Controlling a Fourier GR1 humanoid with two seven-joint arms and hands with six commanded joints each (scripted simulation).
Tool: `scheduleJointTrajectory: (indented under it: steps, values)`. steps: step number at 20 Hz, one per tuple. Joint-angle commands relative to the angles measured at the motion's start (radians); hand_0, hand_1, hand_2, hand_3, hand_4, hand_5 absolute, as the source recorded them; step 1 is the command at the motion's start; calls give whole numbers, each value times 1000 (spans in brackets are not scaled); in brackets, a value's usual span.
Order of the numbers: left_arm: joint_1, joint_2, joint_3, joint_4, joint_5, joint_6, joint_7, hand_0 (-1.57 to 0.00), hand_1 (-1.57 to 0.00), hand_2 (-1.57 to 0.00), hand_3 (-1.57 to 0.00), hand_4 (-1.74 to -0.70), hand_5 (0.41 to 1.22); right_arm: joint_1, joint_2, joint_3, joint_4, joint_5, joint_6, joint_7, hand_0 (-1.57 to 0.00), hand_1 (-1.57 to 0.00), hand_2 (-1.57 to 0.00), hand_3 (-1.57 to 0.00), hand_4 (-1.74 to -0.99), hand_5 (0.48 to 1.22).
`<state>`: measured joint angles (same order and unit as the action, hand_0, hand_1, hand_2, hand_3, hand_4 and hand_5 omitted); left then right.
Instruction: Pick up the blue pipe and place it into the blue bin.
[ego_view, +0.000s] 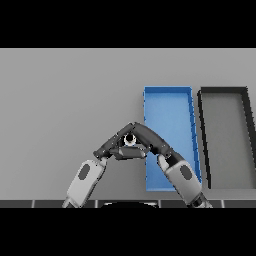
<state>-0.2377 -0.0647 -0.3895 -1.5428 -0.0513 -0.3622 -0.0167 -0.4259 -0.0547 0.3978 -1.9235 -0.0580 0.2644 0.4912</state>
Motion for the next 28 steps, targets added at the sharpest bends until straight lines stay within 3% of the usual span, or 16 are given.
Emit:
scheduleJointTrajectory:
  steps: [1,3,5,8,9,10,13,16,20,25,28]
  values:
    - [2,1,0,-5,-3,-3,10,-1571,-1571,-1571,-1437,-1722,1221,0,-7,5,8,9,0,-27,-1478,-1478,-1482,-1400,-1692,1071]
    - [9,0,-1,-15,-12,4,0,-1571,-1571,-1571,-1433,-1728,1221,-4,-9,15,4,10,-10,-30,-1511,-1511,-1514,-1462,-1710,1125]
    - [4,-7,0,-29,-25,7,35,-1571,-1571,-1571,-1426,-1731,1221,7,-8,15,0,5,-30,-63,-1533,-1533,-1535,-1501,-1721,1160]
    - [-12,1,9,-16,-64,41,-4,-1571,-1571,-1571,-1454,-1724,1221,-13,6,11,22,32,-63,-78,-1551,-1551,-1552,-1535,-1731,1190]
    - [-2,17,6,-19,-86,41,-32,-1462,-1342,-1293,-1166,-1599,1221,-12,4,19,17,43,-70,-74,-1555,-1555,-1556,-1542,-1733,1196]
    - [-7,30,13,-18,-76,11,-56,-1169,-1073,-1034,-933,-1475,1221,-19,7,26,9,49,-78,-70,-1558,-1558,-1559,-1548,-1734,1201]
    - [1,41,6,-21,-104,-51,-22,-598,-549,-529,-477,-1206,1221,-9,3,24,1,33,-81,-16,-1565,-1565,-1565,-1559,-1738,1211]
    - [5,29,10,-32,-124,-52,31,-306,-281,-270,-244,-1047,938,-12,11,35,-8,50,-99,2,-1568,-1568,-1568,-1565,-1739,1216]
    - [8,16,21,-35,-101,-47,105,-125,-114,-110,-99,-970,647,-4,9,55,-16,75,-112,-30,-1570,-1570,-1570,-1569,-1740,1219]
    - [23,28,22,-26,-123,-31,95,-40,-37,-35,-32,-938,495,-13,28,10,-6,3,-118,-46,-1571,-1571,-1571,-1570,-1741,1220]
    - [17,30,20,-14,-124,-39,105,-20,-18,-18,-16,-916,474,-63,43,-44,-39,-92,-144,9,-1571,-1571,-1571,-1571,-1741,1221]
